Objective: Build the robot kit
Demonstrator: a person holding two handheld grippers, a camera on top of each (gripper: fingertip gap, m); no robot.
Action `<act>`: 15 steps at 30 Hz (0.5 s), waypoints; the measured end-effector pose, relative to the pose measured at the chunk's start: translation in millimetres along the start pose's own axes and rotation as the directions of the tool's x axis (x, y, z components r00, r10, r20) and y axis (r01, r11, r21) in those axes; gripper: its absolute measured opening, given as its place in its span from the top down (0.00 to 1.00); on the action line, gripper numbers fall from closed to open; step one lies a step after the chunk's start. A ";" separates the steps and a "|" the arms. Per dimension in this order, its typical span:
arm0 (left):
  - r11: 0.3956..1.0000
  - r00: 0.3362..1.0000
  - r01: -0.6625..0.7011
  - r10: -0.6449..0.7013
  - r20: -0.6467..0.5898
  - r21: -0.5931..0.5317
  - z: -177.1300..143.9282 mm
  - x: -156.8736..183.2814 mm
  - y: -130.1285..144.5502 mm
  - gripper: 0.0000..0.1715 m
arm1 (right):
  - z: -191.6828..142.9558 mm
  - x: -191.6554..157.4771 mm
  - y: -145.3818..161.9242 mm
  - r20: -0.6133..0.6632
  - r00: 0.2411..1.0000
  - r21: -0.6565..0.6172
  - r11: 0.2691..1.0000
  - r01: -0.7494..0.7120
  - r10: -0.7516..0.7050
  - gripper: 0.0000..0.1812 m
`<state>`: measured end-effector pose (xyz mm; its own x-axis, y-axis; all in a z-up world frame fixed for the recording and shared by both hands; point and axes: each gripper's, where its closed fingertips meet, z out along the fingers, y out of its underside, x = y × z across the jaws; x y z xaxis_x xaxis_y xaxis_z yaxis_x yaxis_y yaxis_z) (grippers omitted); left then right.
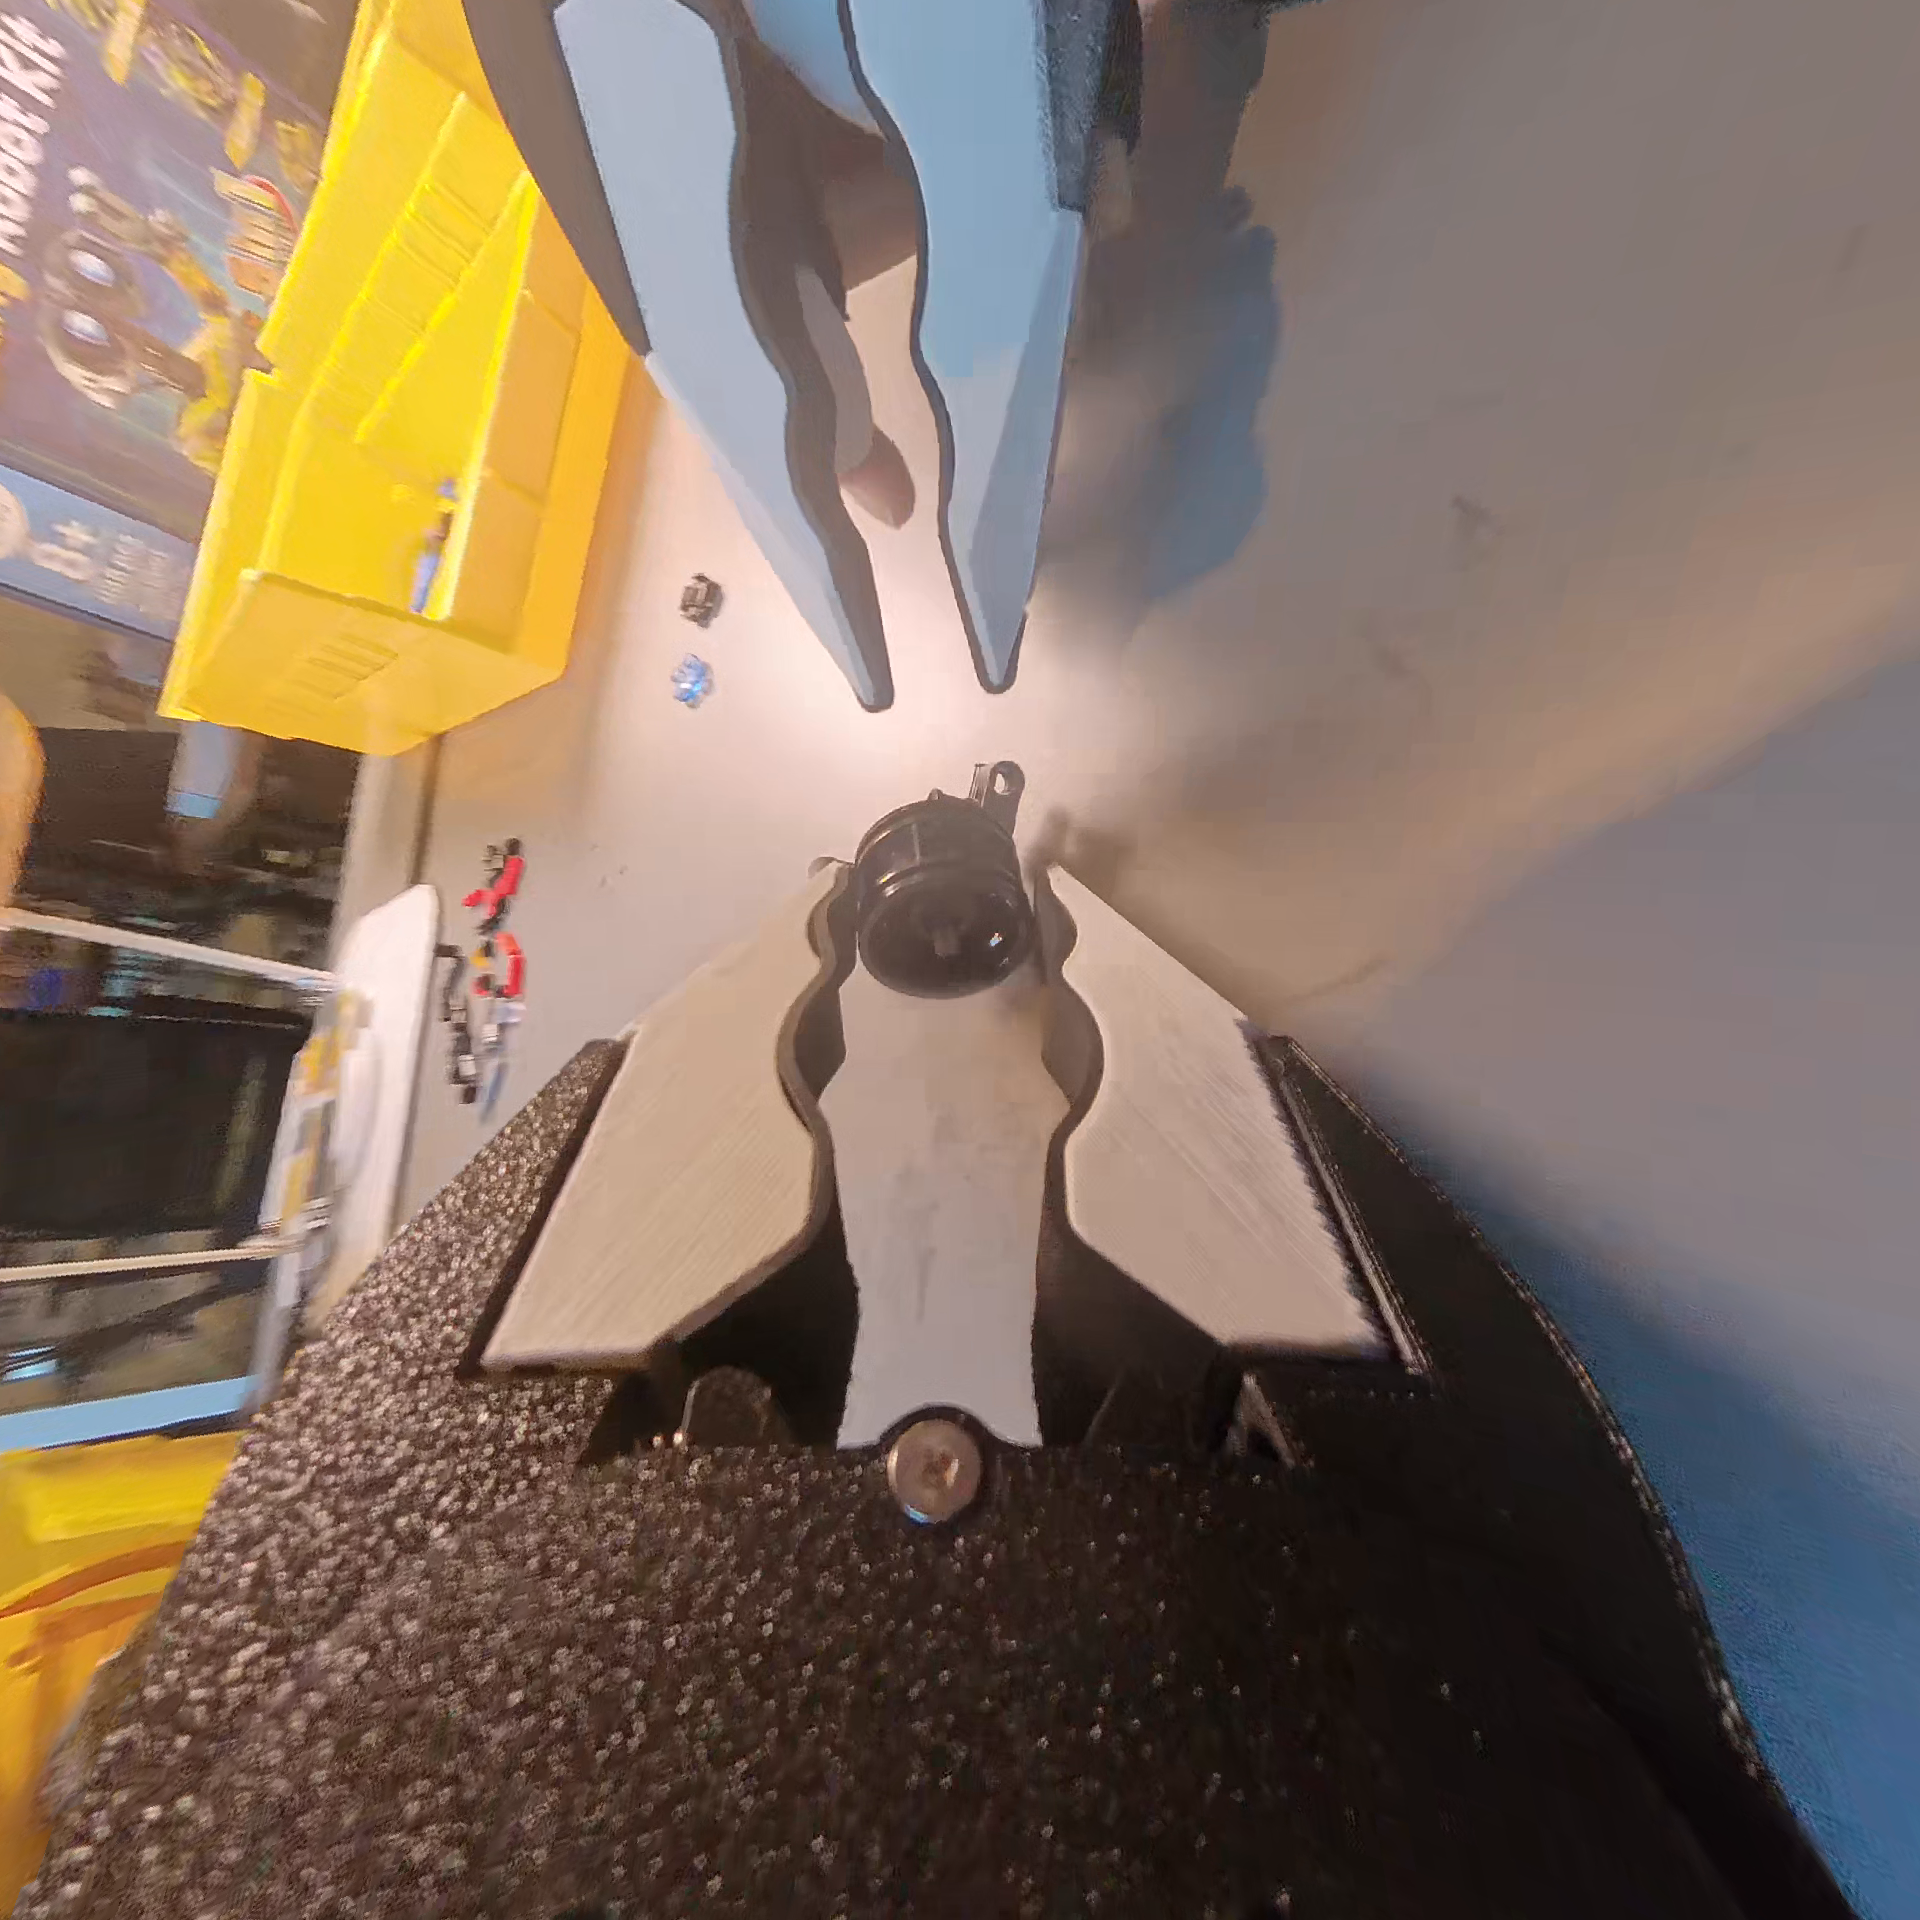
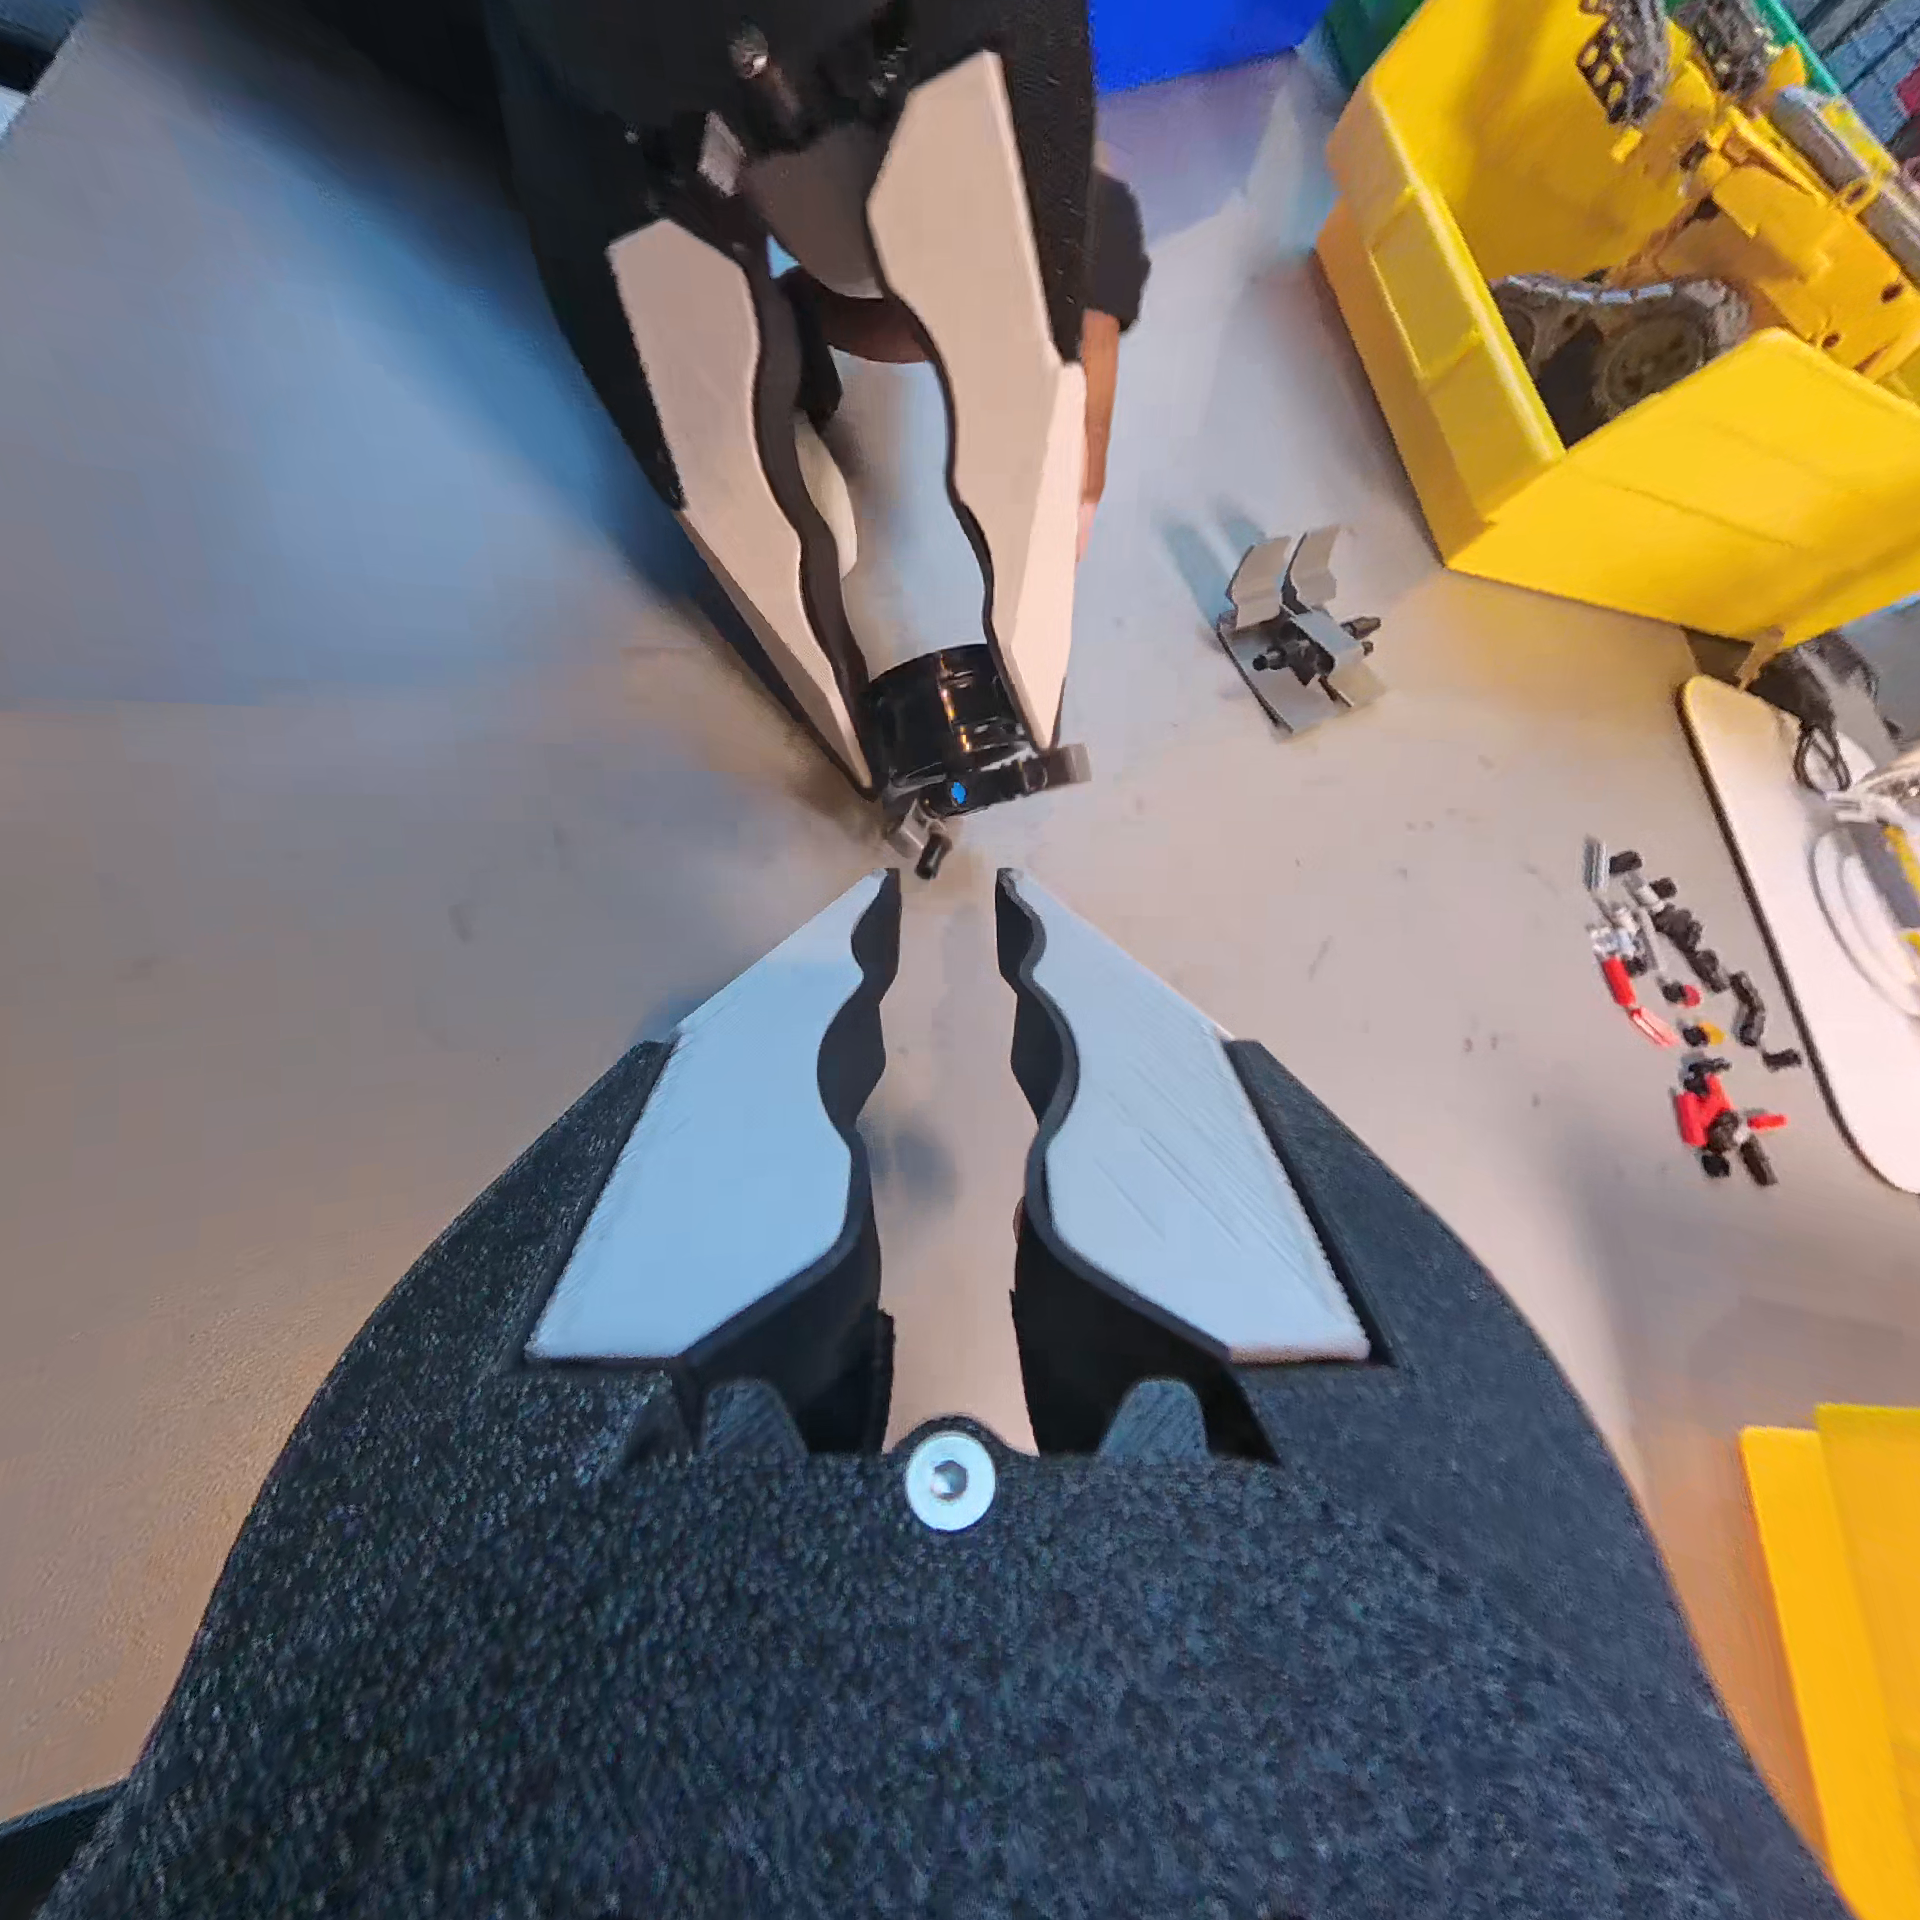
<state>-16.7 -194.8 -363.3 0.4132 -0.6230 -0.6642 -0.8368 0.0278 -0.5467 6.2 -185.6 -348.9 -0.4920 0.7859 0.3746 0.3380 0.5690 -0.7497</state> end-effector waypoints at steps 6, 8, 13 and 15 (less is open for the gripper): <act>0.993 0.981 -0.103 0.093 0.168 0.053 -12.0 -22.1 -15.6 0.81 | -6.3 11.8 -12.7 0.026 0.981 0.115 0.974 -0.194 0.192 0.89; 0.988 0.971 -0.139 0.123 0.205 0.065 -15.5 -25.3 -21.0 0.81 | -7.9 11.4 -20.0 0.069 0.966 0.161 0.953 -0.258 0.250 0.88; 0.979 0.956 -0.197 0.180 0.231 0.052 -16.4 -24.3 -24.9 0.81 | -13.1 12.5 -35.0 0.159 0.921 0.241 0.891 -0.386 0.356 0.87; 0.980 0.957 -0.196 0.182 0.225 0.039 -15.2 -23.6 -22.3 0.81 | -10.4 12.8 -33.2 0.137 0.927 0.226 0.900 -0.373 0.349 0.88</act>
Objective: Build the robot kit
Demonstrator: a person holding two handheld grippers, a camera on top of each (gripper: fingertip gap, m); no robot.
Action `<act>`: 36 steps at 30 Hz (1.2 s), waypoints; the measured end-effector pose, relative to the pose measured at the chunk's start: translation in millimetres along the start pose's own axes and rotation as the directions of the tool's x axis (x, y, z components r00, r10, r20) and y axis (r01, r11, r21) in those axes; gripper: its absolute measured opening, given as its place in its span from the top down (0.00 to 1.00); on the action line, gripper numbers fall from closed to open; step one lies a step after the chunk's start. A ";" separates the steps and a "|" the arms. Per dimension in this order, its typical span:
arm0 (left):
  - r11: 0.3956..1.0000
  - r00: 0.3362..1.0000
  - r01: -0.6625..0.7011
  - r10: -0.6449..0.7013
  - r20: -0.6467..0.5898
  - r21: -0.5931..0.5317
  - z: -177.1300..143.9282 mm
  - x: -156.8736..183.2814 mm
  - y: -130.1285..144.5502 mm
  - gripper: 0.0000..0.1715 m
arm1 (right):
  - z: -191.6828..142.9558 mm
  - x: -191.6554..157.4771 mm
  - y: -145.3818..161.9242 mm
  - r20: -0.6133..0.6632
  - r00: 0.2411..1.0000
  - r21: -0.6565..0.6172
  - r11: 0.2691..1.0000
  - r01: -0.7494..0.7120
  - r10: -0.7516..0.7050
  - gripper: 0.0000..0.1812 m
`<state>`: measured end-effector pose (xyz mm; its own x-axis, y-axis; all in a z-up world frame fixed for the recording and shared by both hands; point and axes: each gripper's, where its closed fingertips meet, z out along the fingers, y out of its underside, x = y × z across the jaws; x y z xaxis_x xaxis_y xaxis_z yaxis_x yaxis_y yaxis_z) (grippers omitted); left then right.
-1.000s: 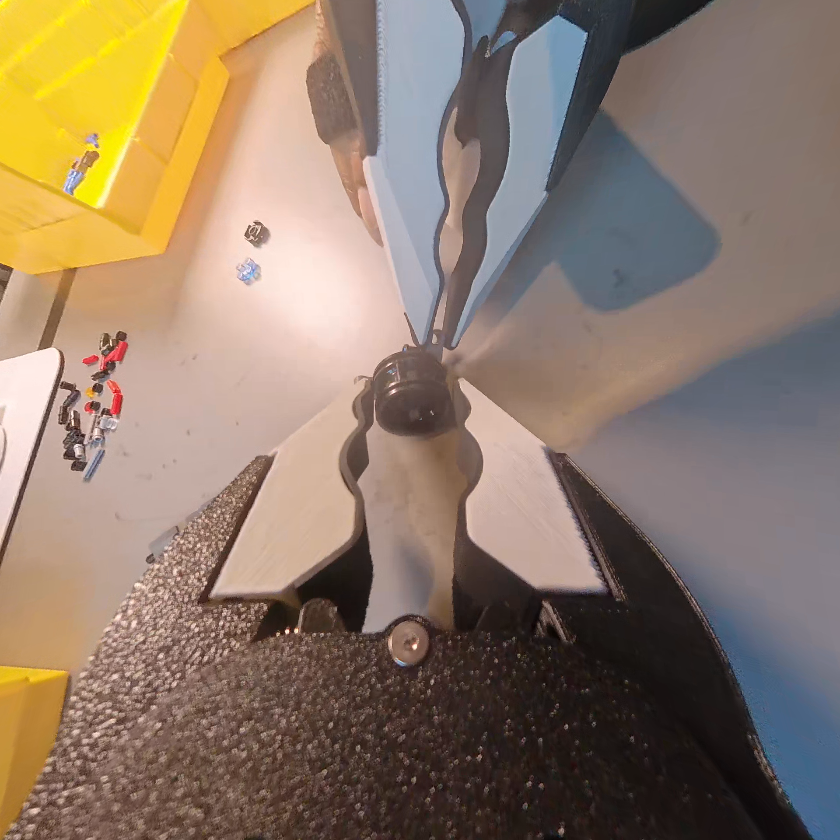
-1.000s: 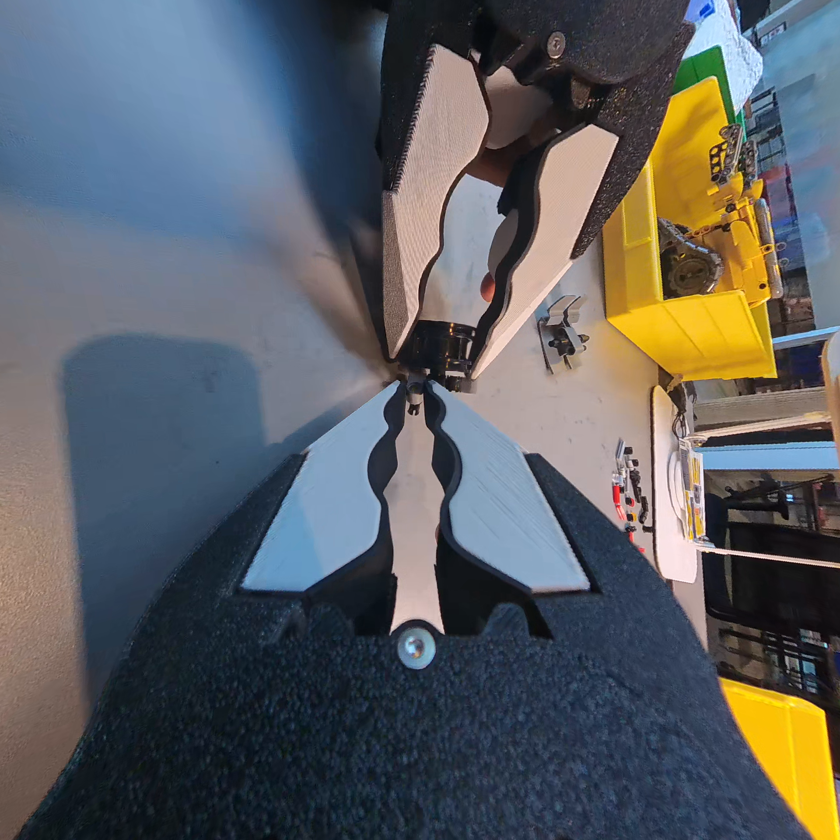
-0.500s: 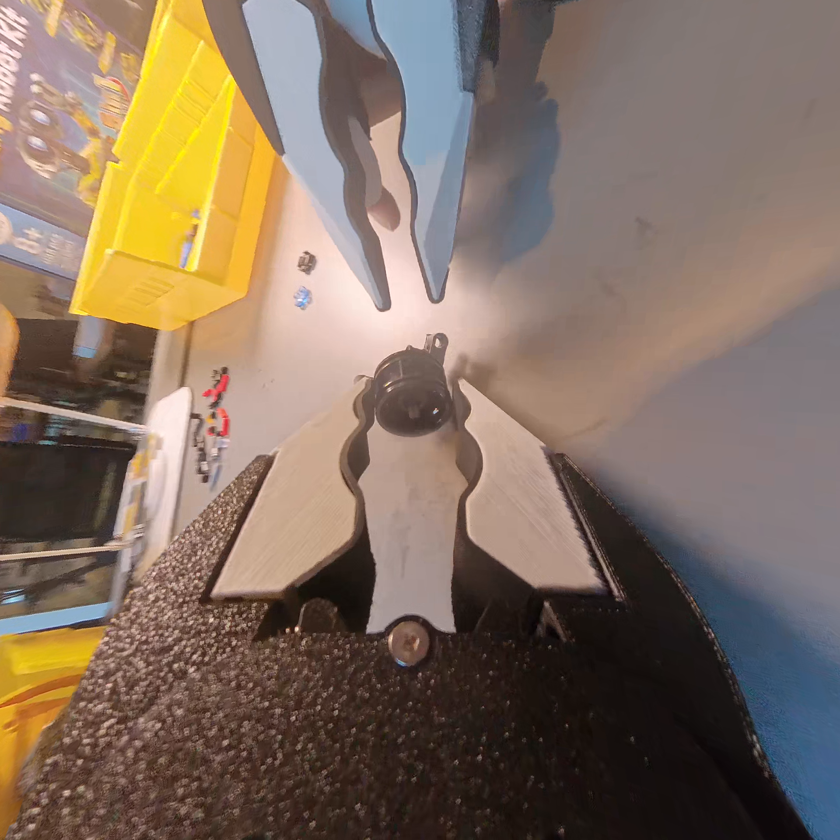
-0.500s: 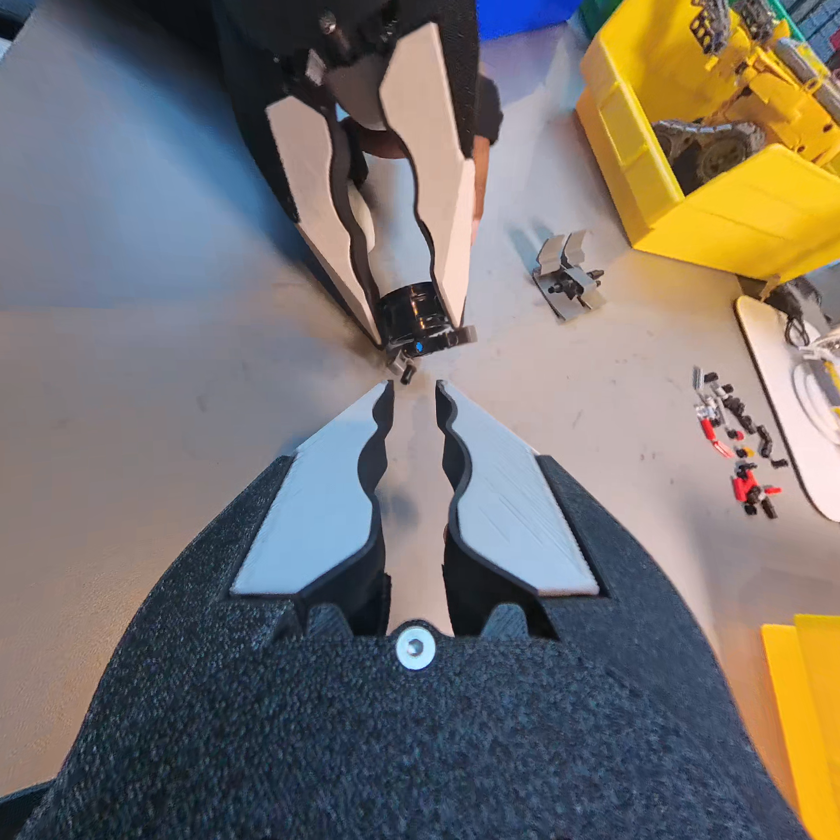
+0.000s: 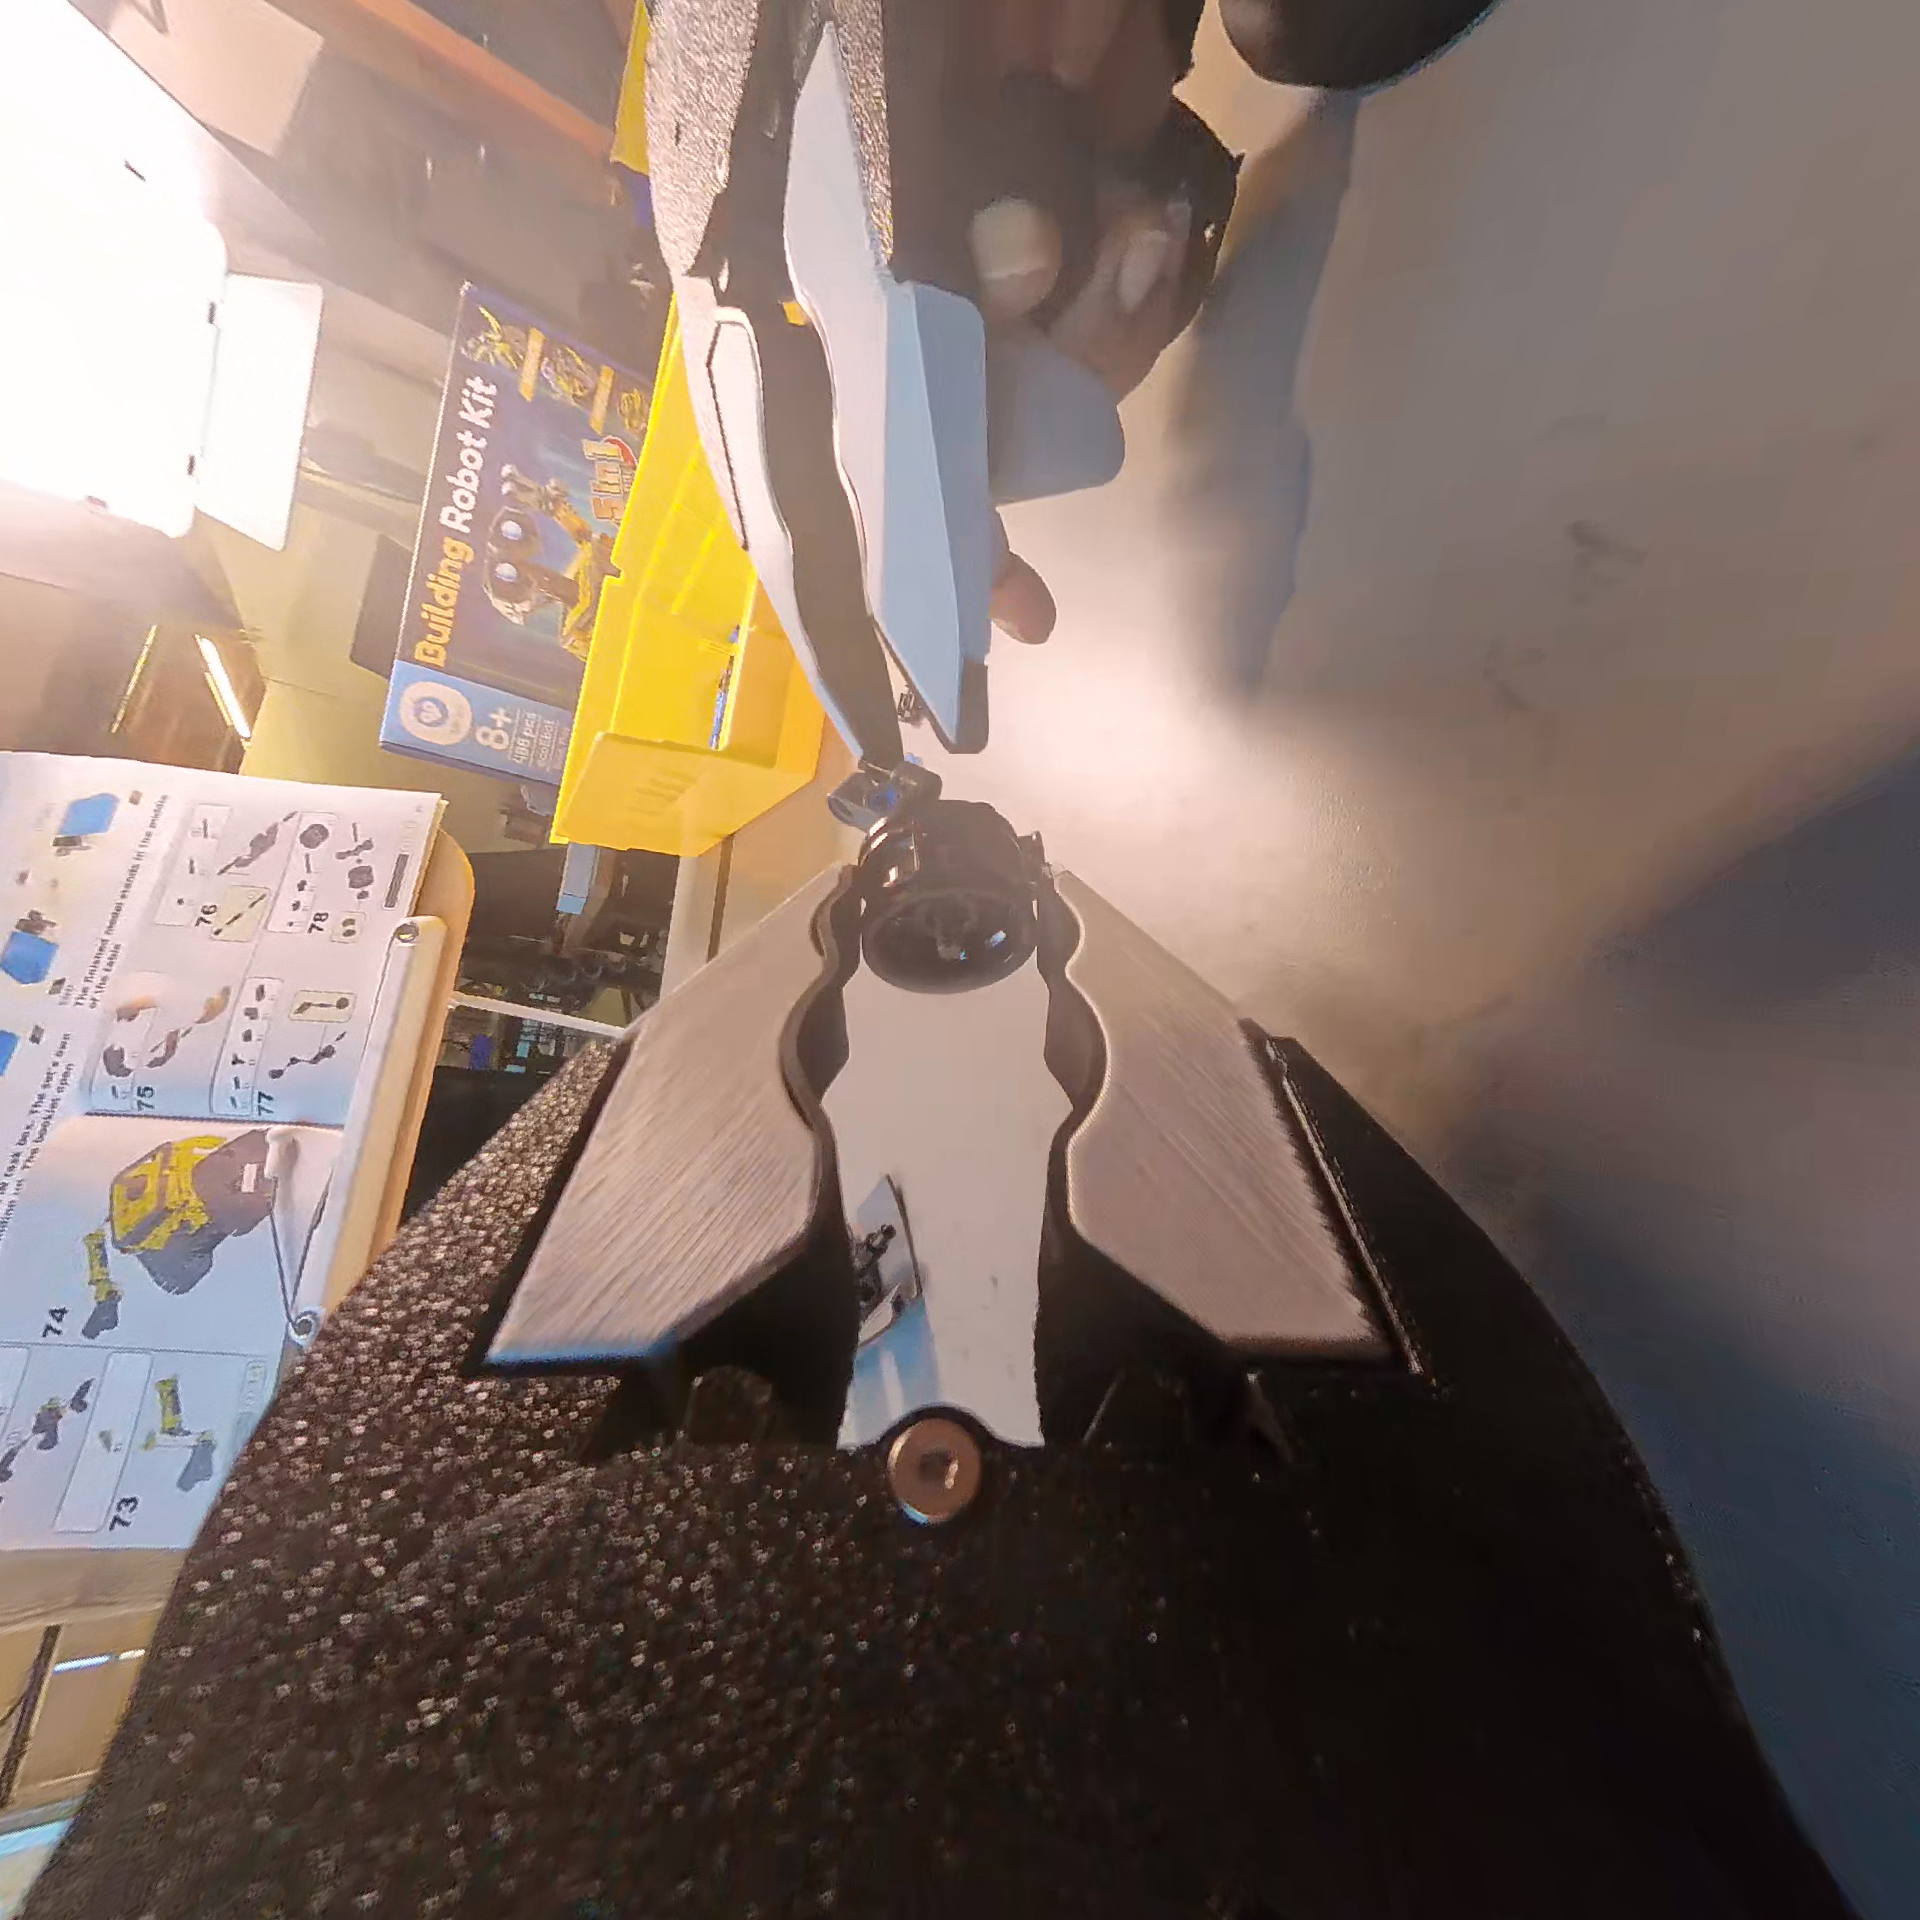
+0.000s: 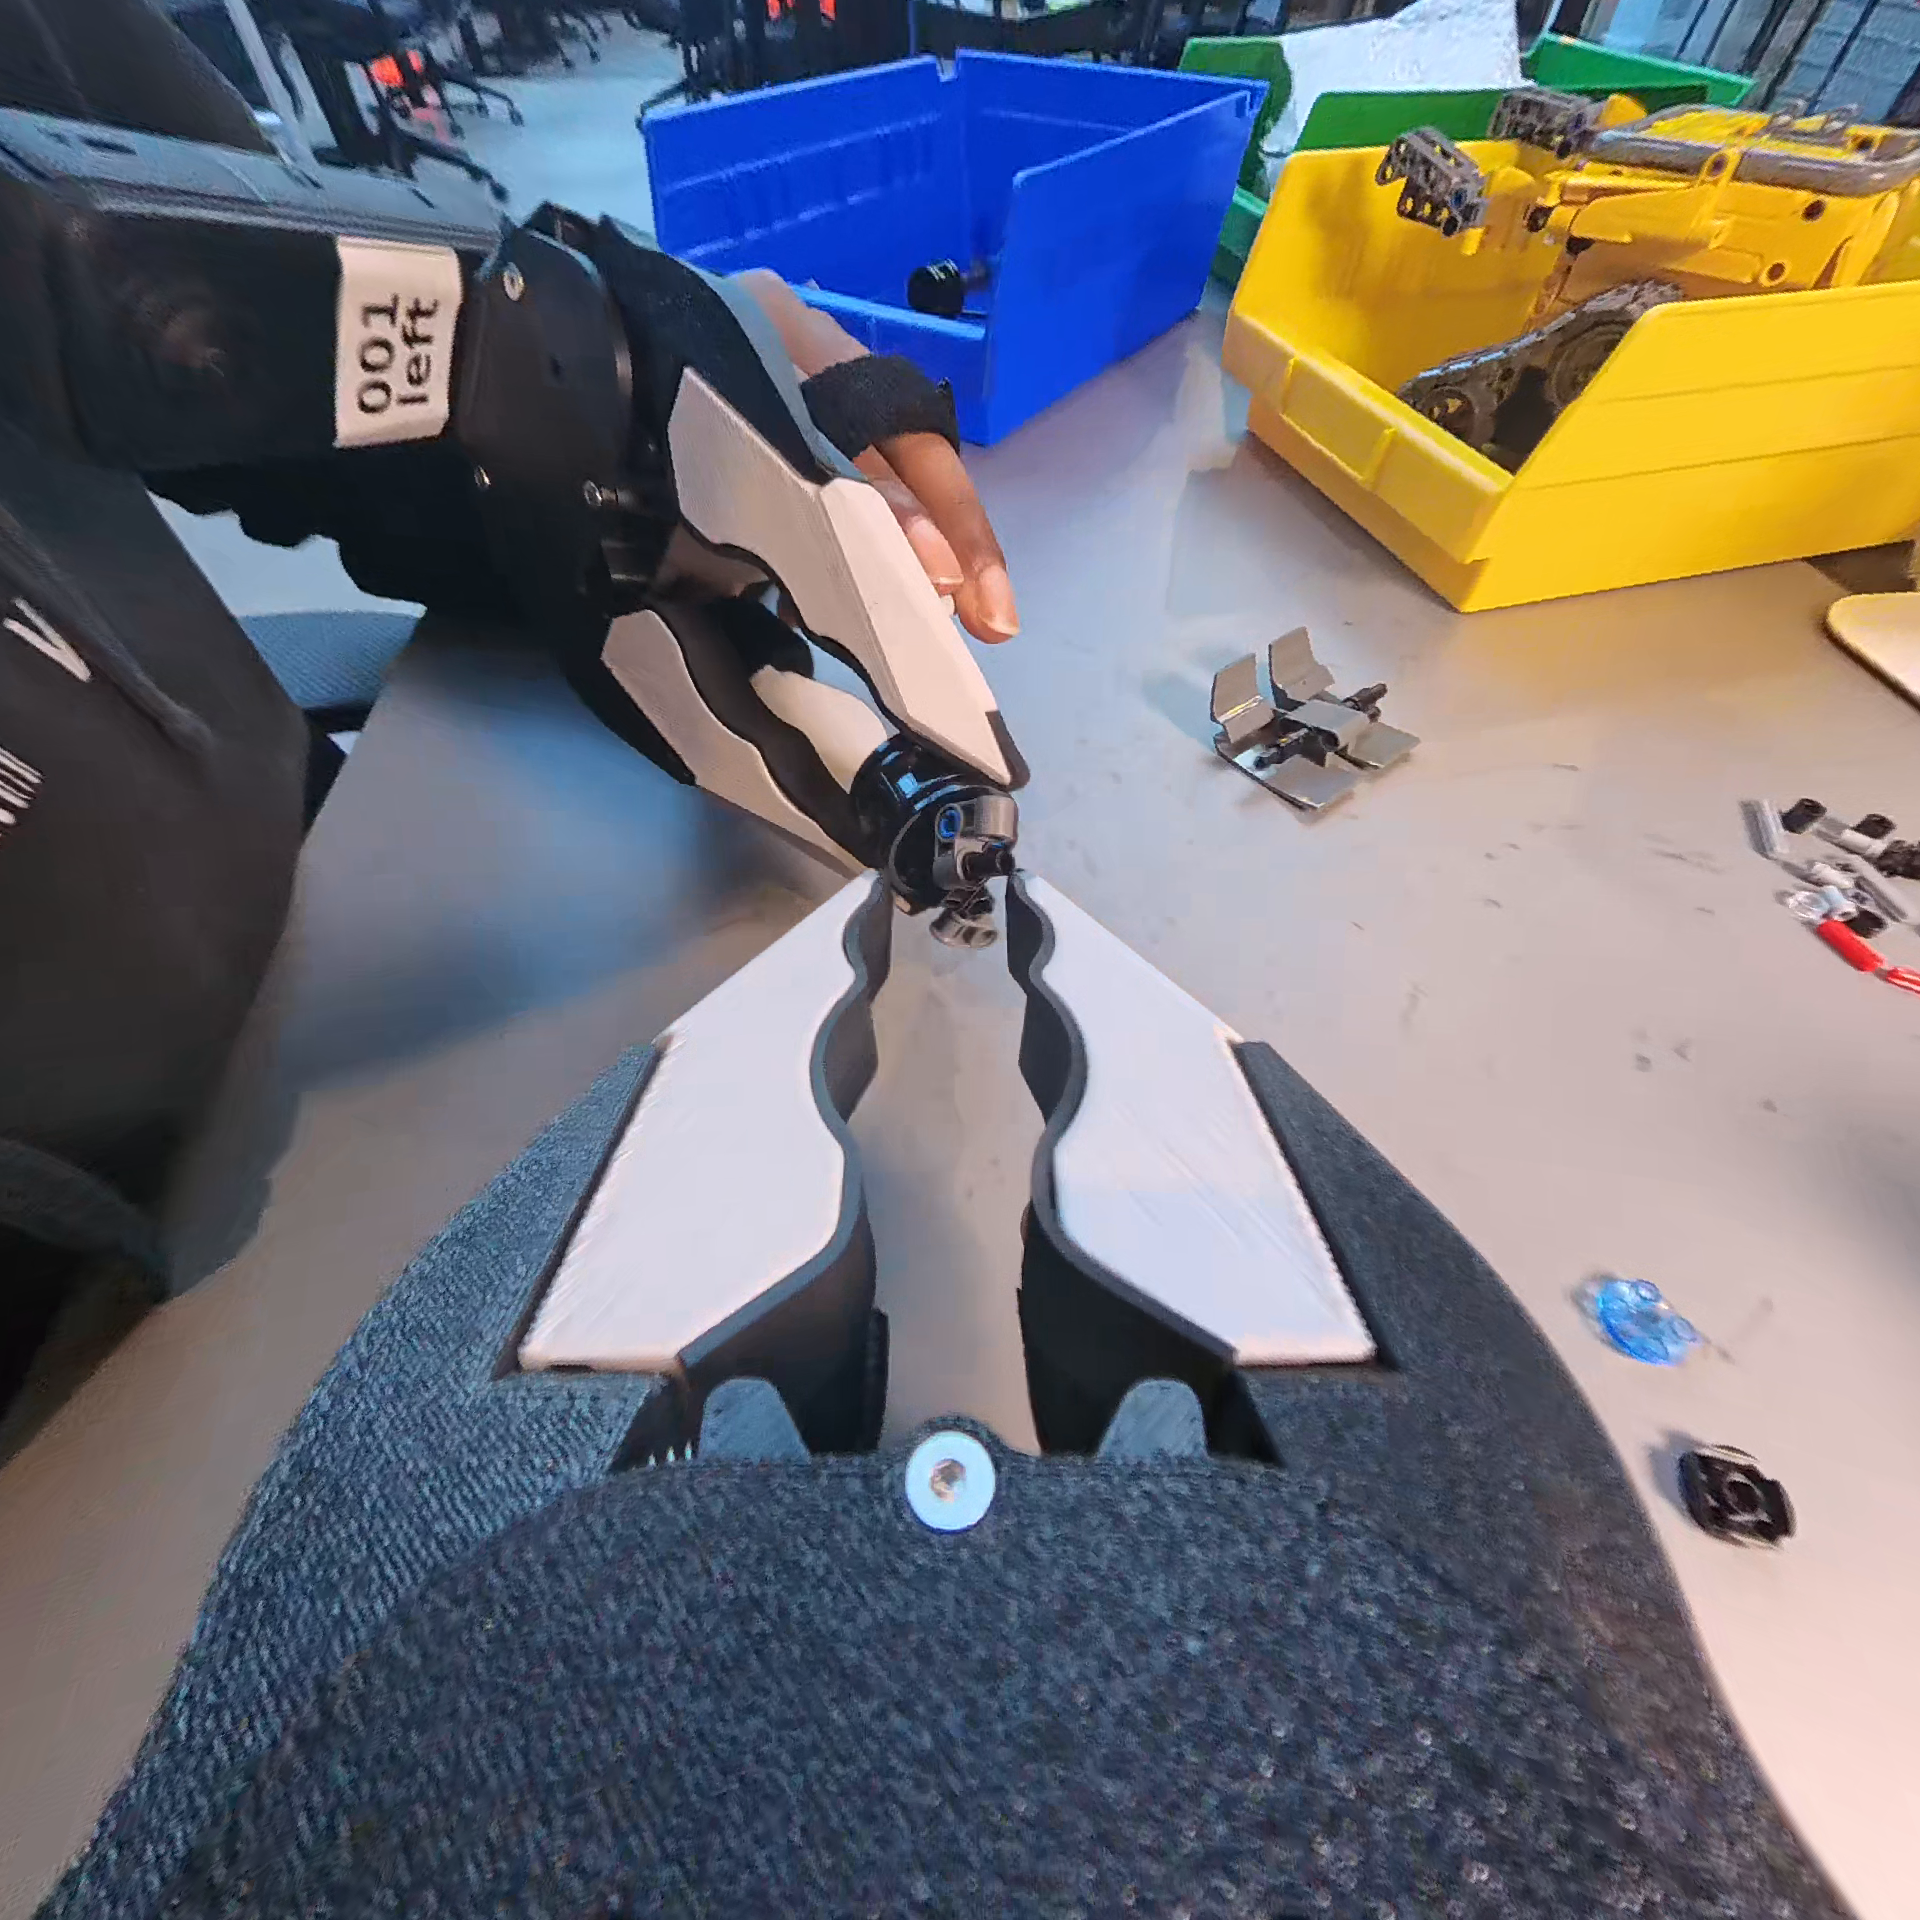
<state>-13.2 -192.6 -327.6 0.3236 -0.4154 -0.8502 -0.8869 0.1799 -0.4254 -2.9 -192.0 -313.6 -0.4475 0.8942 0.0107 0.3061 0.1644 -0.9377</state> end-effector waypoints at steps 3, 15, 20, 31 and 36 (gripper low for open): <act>1.000 0.999 0.030 -0.030 -0.018 -0.004 0.7 2.1 2.3 0.81 | 2.7 -0.4 0.0 -0.025 0.999 -0.004 0.999 0.041 -0.041 0.94; 1.000 1.000 0.013 -0.013 0.001 -0.027 2.1 -0.1 5.2 0.81 | 4.8 -6.8 -6.9 0.019 1.000 0.040 0.999 -0.022 0.021 0.95; 0.834 0.807 0.551 -0.528 -0.263 0.016 -5.1 -0.9 1.6 0.75 | 9.2 -6.5 11.7 -0.110 0.831 -0.149 0.835 0.529 -0.546 0.96; 0.409 0.131 0.850 -0.774 -0.619 -0.331 -1.6 10.3 -4.6 0.71 | 19.1 -23.9 25.4 -0.058 0.224 -0.251 0.232 0.940 -0.973 0.96; 0.343 -0.082 0.860 -0.638 -0.766 -0.378 -10.5 7.8 -26.8 0.72 | 7.5 -33.9 3.2 -0.088 0.145 -0.205 0.161 0.966 -0.985 0.96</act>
<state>9.6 -210.0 -319.6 0.2868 -0.7634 0.5787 -0.1507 -0.6326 -0.7597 7.0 -224.9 -319.5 -0.2925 0.0047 0.9563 -0.2108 0.9751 -0.0692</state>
